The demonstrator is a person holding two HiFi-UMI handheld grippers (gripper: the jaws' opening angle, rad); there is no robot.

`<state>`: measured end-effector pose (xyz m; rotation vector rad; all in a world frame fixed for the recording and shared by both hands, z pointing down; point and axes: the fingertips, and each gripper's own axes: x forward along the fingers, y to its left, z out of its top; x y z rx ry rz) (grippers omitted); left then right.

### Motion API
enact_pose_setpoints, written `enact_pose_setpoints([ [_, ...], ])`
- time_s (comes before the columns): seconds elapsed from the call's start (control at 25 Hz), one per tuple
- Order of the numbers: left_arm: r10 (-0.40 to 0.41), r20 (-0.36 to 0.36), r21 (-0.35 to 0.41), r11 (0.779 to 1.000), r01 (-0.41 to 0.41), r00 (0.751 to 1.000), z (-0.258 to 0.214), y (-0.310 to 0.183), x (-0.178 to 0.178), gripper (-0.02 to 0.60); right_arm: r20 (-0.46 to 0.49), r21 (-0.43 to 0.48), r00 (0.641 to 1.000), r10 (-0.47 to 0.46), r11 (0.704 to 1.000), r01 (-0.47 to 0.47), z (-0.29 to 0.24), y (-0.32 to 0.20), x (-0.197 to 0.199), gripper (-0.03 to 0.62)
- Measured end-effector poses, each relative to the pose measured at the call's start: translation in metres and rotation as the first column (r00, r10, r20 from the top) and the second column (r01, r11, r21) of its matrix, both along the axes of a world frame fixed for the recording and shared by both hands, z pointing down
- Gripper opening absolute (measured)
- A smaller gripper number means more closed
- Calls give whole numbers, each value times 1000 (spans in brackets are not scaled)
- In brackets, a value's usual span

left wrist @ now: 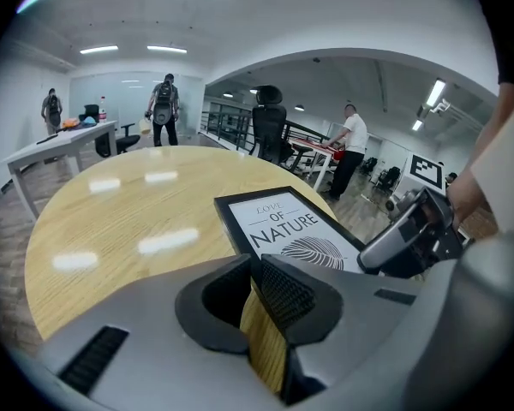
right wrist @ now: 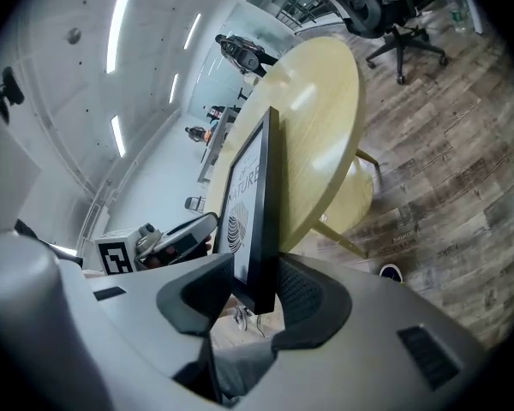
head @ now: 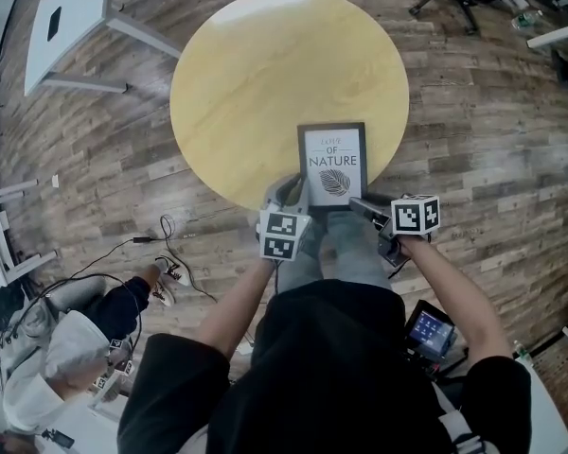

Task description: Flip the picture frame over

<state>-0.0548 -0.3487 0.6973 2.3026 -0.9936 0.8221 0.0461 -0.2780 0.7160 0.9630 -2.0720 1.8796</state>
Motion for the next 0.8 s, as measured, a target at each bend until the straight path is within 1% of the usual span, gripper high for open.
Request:
enact_pose_setpoints([
  [0.08, 9, -1, -1, 1000, -9, 1000, 0, 0, 3, 26, 1, 35, 1000, 12, 999, -12, -10, -5, 6, 146],
  [0.16, 15, -3, -5, 1000, -15, 1000, -1, 1, 5, 25, 28, 83, 999, 31, 996, -33, -28, -12, 9, 119],
  [0.28, 40, 0, -3, 999, -40, 999, -3, 4, 11, 25, 83, 161, 995, 58, 984, -71, -60, -24, 13, 92],
  [0.36, 60, -6, -4, 998, -60, 998, -4, 5, 18, 25, 80, 209, 995, 63, 975, -78, -78, -33, 14, 82],
  [0.44, 70, -19, -2, 998, -70, 997, -8, 5, 23, 25, 35, 254, 998, 53, 965, -60, -90, -39, 14, 78],
  [0.56, 57, -42, 16, 998, -57, 997, -17, 4, 28, 25, -72, 308, 997, 40, 951, -16, -101, -44, 16, 78],
  [0.68, 22, -69, 36, 999, -20, 997, -31, 2, 25, 25, -177, 356, 983, 43, 934, 23, -110, -48, 19, 78],
  [0.8, -20, -98, 65, 998, 26, 995, -50, -3, 16, 25, -276, 397, 960, 52, 915, 65, -118, -52, 18, 78],
])
